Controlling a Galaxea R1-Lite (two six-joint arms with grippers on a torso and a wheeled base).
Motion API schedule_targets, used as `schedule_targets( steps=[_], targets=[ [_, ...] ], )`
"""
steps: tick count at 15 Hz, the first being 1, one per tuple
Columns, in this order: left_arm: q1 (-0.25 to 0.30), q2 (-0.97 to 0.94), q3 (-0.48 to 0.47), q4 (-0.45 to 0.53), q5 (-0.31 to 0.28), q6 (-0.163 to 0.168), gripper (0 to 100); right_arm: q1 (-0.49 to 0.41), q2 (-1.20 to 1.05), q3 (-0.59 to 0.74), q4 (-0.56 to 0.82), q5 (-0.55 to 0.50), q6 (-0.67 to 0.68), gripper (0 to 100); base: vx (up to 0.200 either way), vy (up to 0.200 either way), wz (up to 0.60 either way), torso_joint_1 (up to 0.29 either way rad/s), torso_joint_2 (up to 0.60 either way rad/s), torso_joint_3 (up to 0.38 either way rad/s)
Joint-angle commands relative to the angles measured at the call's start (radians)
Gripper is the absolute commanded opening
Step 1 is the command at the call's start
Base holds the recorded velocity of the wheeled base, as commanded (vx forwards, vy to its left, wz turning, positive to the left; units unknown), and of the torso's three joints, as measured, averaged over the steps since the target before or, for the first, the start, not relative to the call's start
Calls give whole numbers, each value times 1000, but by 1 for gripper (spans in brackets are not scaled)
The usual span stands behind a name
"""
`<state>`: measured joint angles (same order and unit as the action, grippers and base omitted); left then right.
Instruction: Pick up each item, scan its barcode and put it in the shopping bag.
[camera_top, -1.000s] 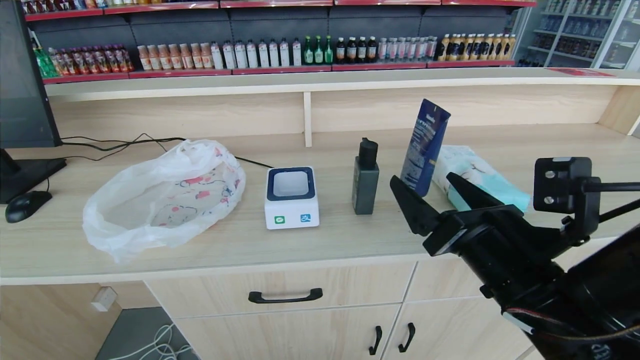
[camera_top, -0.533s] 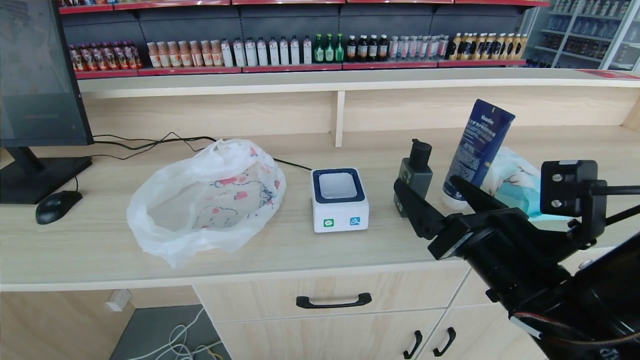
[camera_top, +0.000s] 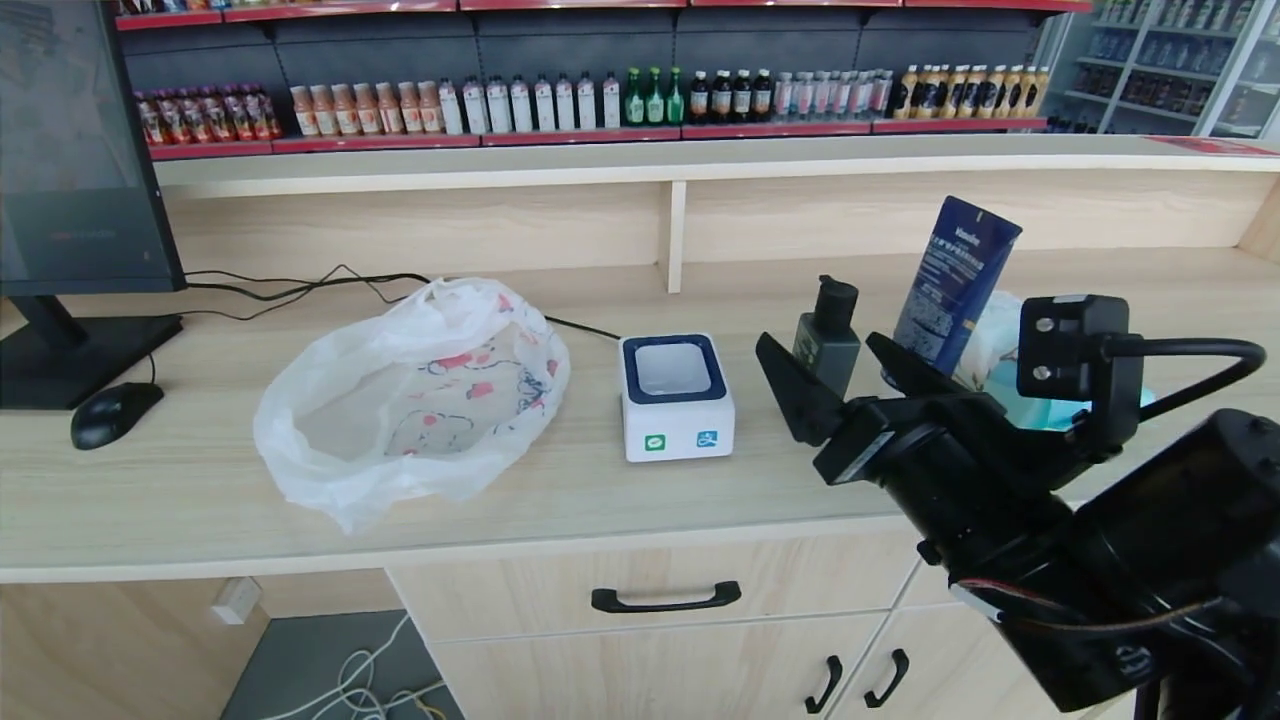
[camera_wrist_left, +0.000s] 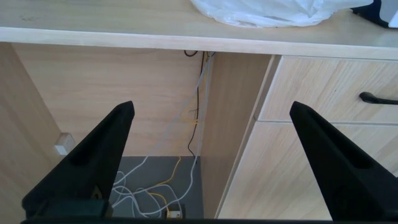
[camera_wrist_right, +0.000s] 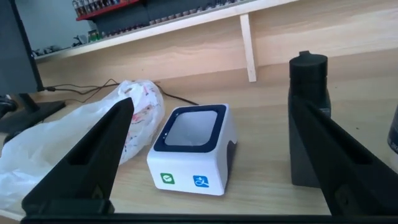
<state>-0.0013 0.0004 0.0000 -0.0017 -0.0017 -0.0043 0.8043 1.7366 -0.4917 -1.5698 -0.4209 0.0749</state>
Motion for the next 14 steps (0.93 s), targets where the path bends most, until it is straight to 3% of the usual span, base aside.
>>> schedule_targets(
  steps=[1, 9, 14],
  targets=[
    [0, 0, 0, -1, 0, 1, 100, -27, 40, 5, -1, -3, -1, 100, 0, 0, 0, 0, 0, 0],
    [0, 0, 0, -1, 0, 1, 100, -154, 115, -2, -1, 1, -56, 100, 0, 0, 0, 0, 0, 0],
    [0, 0, 0, -1, 0, 3, 100, -178, 184, -93, -1, 16, -76, 100, 0, 0, 0, 0, 0, 0]
  ],
)
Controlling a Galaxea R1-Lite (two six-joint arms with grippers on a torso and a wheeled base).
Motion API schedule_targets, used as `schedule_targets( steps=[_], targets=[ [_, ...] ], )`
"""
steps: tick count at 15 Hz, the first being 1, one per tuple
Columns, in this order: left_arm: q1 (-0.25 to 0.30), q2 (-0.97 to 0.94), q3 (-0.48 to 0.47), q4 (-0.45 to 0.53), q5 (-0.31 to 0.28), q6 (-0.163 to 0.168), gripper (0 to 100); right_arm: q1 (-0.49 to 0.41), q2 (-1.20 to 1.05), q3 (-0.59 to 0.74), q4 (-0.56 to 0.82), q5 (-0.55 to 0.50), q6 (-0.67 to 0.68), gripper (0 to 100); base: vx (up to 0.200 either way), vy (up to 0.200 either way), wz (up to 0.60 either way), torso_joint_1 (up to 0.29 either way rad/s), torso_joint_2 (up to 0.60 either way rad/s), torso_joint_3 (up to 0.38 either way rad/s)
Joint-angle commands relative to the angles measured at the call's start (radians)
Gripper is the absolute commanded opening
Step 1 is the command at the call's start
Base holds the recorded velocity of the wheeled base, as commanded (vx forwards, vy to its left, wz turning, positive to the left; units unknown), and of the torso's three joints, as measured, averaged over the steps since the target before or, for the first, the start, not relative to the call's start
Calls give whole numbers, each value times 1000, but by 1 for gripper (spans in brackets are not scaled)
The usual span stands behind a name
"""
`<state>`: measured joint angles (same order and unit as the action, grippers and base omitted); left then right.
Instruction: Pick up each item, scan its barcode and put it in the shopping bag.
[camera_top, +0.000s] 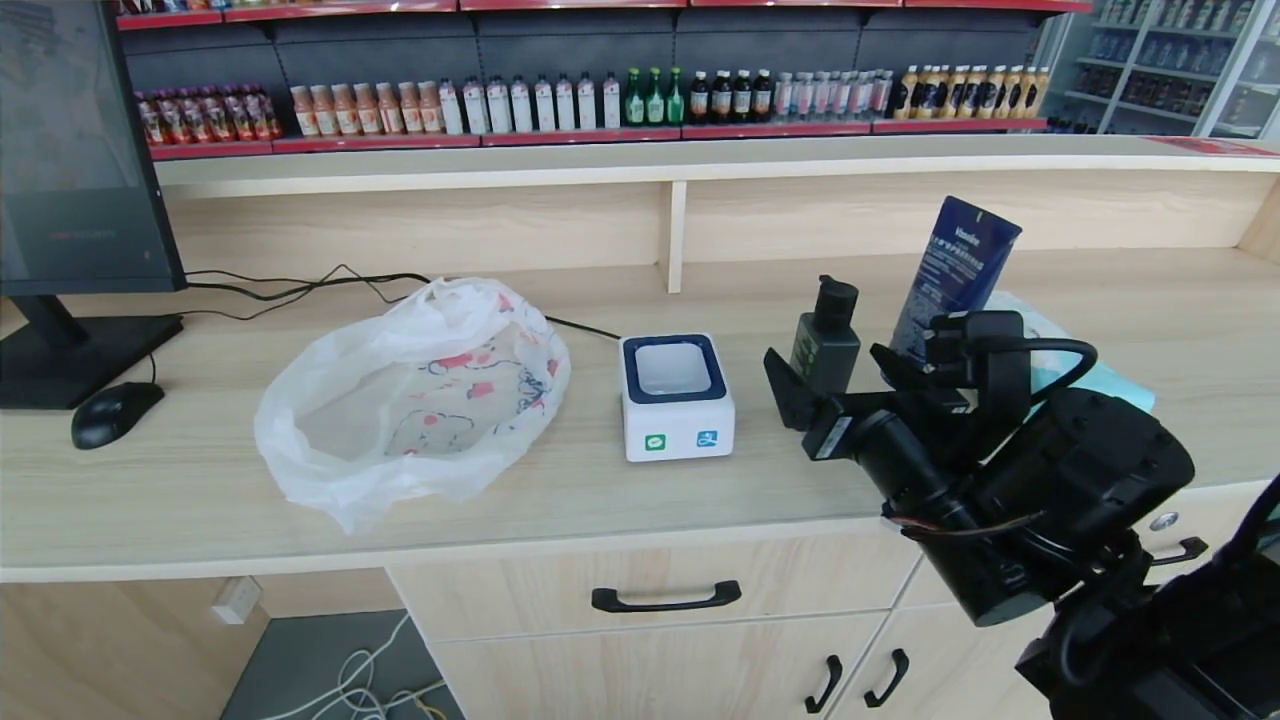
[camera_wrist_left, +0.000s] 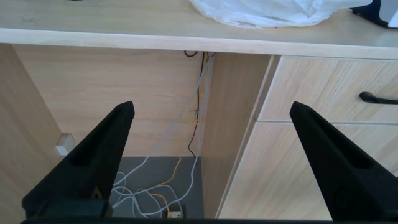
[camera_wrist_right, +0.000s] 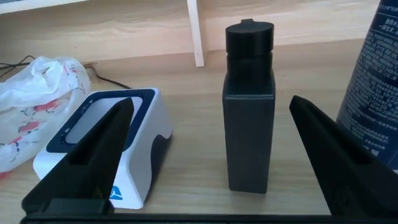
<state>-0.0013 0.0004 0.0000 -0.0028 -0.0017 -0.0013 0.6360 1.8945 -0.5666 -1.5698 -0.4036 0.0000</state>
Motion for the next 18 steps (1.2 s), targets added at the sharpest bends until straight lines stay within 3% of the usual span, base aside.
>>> schedule_targets(
  steps=[1, 5, 18],
  targets=[
    [0, 0, 0, 0, 0, 0, 100, -19, 29, -21, -1, 12, -5, 100, 0, 0, 0, 0, 0, 0],
    [0, 0, 0, 0, 0, 0, 100, -119, 55, -38, -1, 85, -21, 100, 0, 0, 0, 0, 0, 0],
    [0, 0, 0, 1, -1, 9, 100, -124, 132, -85, -1, 104, -18, 100, 0, 0, 0, 0, 0, 0]
  ],
)
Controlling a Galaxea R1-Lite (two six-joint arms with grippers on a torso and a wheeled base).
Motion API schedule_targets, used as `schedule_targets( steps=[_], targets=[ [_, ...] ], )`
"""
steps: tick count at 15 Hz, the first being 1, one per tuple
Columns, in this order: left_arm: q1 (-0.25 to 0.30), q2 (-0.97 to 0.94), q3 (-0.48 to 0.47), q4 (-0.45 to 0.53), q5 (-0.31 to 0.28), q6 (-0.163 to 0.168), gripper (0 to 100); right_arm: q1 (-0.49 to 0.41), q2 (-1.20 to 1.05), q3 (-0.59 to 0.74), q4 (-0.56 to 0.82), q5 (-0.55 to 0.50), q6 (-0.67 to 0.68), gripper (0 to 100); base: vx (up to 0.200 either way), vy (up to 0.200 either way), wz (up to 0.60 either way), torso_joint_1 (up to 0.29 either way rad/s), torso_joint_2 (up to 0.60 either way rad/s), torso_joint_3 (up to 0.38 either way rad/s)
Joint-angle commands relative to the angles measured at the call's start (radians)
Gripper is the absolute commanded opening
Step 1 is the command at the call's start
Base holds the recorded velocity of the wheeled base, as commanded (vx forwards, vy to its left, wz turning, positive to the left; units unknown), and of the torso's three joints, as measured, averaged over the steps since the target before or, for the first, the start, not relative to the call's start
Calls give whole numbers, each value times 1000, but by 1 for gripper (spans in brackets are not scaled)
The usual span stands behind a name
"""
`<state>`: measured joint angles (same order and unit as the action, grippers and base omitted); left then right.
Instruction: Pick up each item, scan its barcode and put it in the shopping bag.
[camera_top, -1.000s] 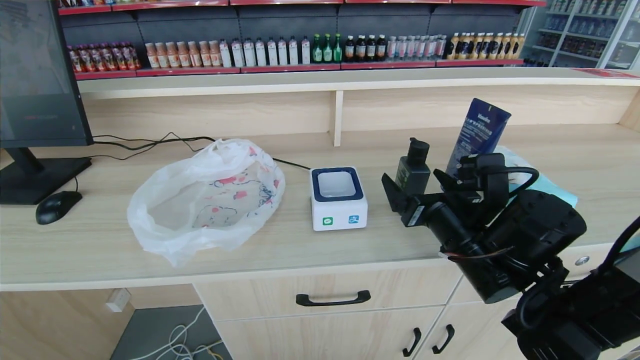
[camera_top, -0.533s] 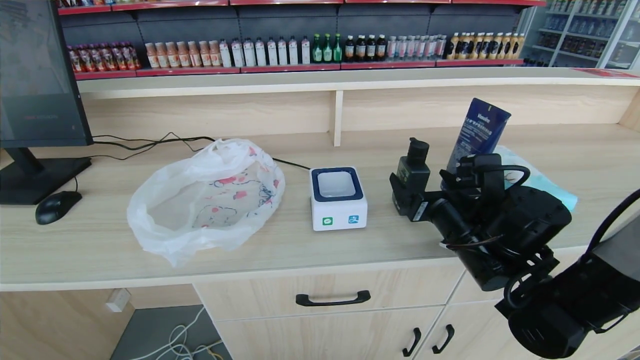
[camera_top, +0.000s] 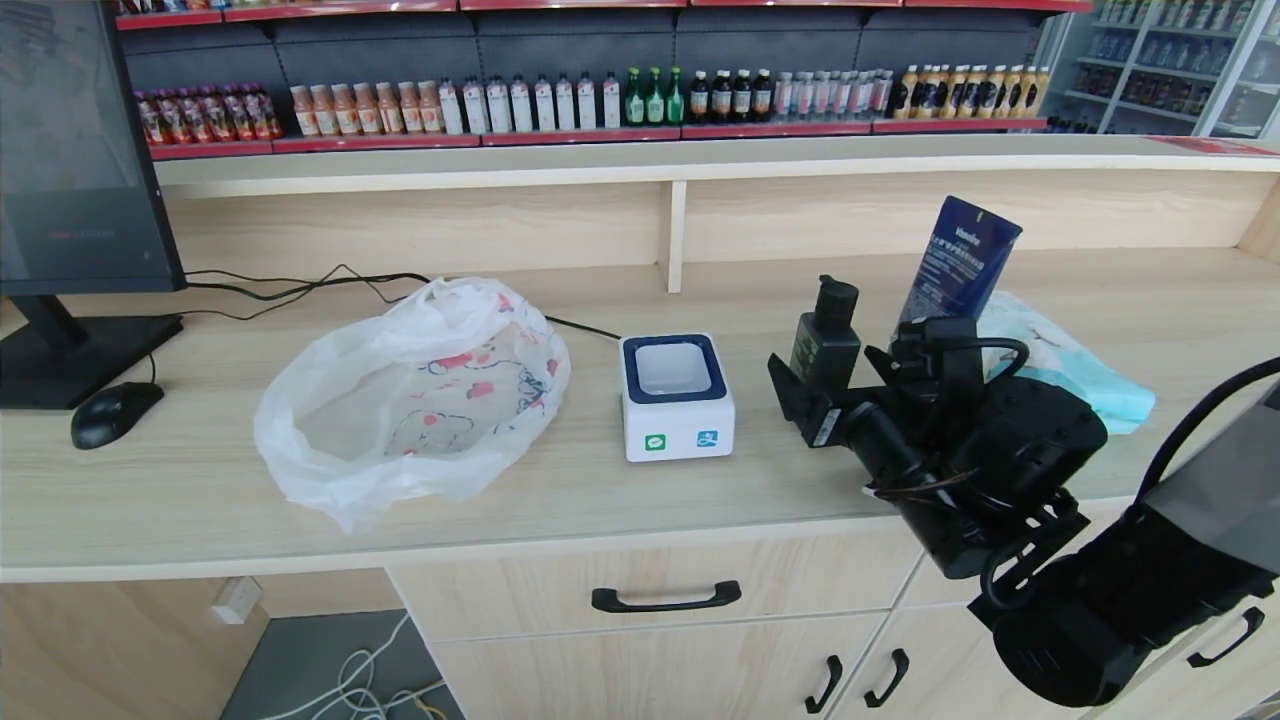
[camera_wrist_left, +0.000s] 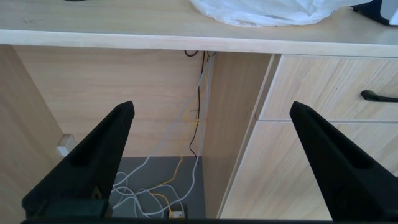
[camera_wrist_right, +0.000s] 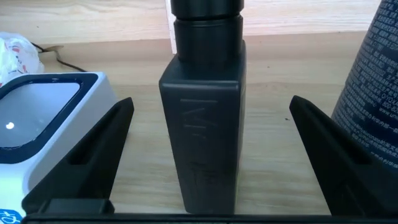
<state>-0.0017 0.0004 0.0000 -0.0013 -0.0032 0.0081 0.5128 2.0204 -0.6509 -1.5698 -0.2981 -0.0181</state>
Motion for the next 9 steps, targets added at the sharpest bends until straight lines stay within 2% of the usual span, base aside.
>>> schedule_targets(
  steps=[1, 9],
  targets=[
    [0, 0, 0, 0, 0, 0, 100, -2, 21, -15, -1, 5, 0, 100, 0, 0, 0, 0, 0, 0],
    [0, 0, 0, 0, 0, -2, 100, -16, 52, -39, -1, 13, 1, 100, 0, 0, 0, 0, 0, 0]
  ],
)
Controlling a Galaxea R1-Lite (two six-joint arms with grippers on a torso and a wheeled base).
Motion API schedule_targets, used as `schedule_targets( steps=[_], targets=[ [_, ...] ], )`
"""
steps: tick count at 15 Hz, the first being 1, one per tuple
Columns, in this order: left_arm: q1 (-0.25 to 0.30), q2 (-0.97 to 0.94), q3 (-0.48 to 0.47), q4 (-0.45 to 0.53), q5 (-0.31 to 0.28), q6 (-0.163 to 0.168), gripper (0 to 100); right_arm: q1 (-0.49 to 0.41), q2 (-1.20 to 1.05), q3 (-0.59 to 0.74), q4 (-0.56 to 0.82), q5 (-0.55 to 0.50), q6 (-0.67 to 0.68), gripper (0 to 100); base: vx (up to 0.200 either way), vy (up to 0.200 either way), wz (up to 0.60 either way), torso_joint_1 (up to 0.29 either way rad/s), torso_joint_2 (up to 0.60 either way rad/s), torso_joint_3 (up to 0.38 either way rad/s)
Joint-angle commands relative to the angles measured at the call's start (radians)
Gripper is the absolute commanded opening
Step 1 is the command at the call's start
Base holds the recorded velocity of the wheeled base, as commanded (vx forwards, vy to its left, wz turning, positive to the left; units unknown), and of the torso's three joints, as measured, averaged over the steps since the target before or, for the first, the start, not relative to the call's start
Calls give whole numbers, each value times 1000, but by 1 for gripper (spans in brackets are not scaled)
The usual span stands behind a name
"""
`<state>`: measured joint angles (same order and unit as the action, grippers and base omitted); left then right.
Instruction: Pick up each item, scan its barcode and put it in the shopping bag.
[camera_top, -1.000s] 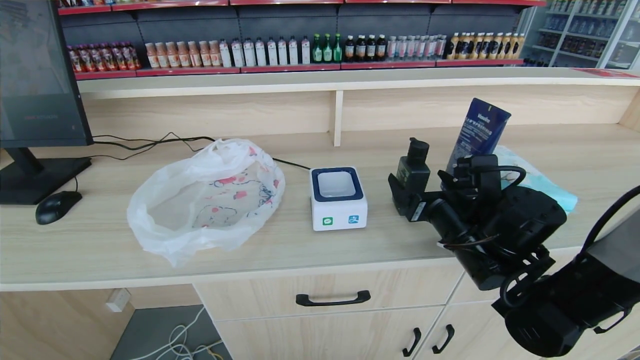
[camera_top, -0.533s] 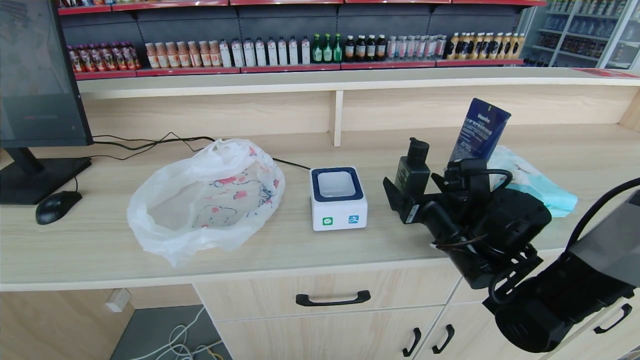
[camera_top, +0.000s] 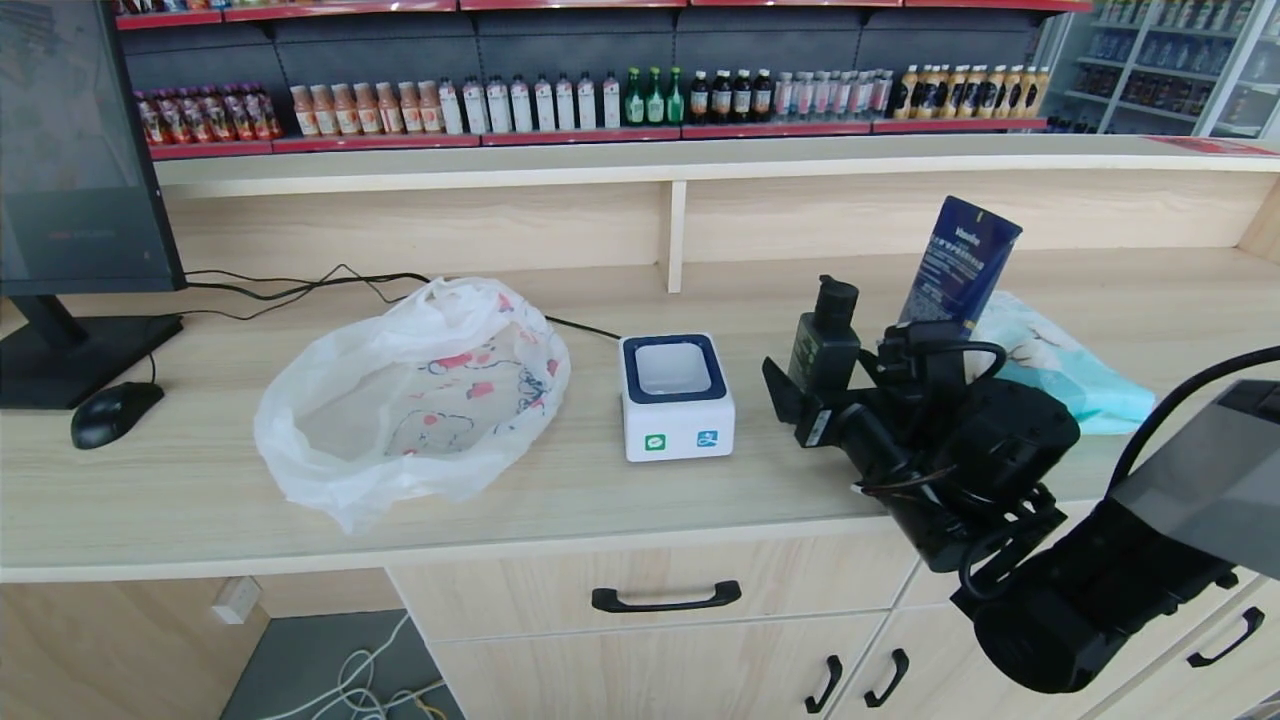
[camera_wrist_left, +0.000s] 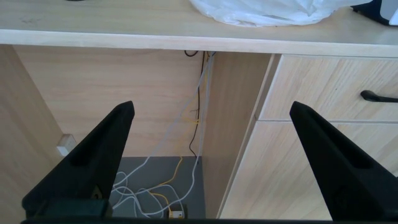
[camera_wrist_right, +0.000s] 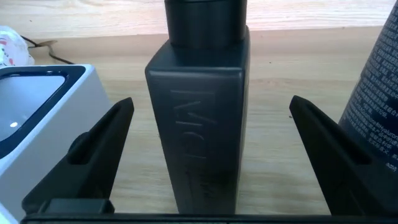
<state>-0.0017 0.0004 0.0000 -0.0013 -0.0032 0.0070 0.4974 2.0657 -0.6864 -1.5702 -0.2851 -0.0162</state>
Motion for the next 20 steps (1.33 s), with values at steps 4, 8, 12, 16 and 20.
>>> schedule_targets(
  steps=[4, 8, 12, 16, 20],
  targets=[
    [0, 0, 0, 0, 0, 1, 100, -4, 28, -33, -1, 1, -1, 100, 0, 0, 0, 0, 0, 0],
    [0, 0, 0, 0, 0, 1, 100, -22, 47, -67, -1, 1, 1, 100, 0, 0, 0, 0, 0, 0],
    [0, 0, 0, 0, 0, 1, 100, -31, 50, -73, -1, 0, 10, 0, 0, 0, 0, 0, 0, 0],
    [0, 0, 0, -2, 0, 1, 100, -30, 50, -58, -1, 0, 22, 0, 0, 0, 0, 0, 0, 0],
    [0, 0, 0, -5, 2, -1, 100, -20, 28, -65, -1, 0, 21, 0, 0, 0, 0, 0, 0, 0]
  ],
)
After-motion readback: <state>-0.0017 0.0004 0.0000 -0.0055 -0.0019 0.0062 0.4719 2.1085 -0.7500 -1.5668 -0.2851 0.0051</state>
